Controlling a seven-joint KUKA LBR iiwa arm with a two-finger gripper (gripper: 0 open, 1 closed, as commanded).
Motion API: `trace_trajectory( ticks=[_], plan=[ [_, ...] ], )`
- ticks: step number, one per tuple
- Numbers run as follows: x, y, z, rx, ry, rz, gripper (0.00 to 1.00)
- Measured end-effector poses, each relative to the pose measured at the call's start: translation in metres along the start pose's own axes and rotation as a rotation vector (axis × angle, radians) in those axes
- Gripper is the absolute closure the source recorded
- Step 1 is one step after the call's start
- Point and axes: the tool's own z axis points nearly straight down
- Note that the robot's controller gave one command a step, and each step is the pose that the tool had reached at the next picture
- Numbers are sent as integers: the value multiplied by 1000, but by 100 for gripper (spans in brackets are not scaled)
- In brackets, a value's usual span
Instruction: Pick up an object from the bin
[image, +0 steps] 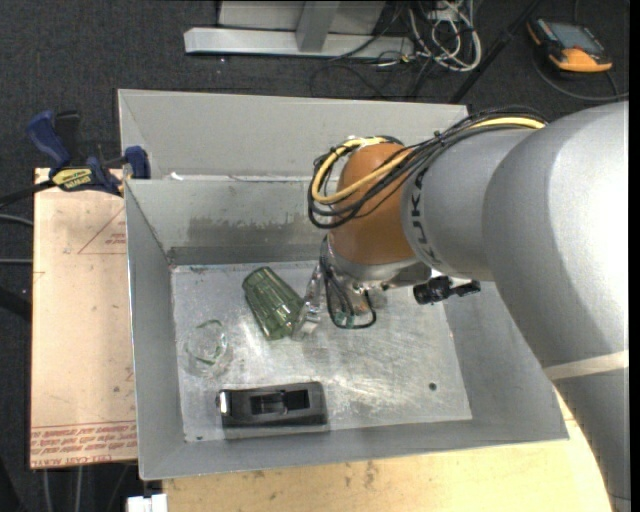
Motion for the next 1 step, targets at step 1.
trace_trajectory(
  ticks=[1],
  plan=[
    [2,0,-4,3,4,0,100]
  ],
)
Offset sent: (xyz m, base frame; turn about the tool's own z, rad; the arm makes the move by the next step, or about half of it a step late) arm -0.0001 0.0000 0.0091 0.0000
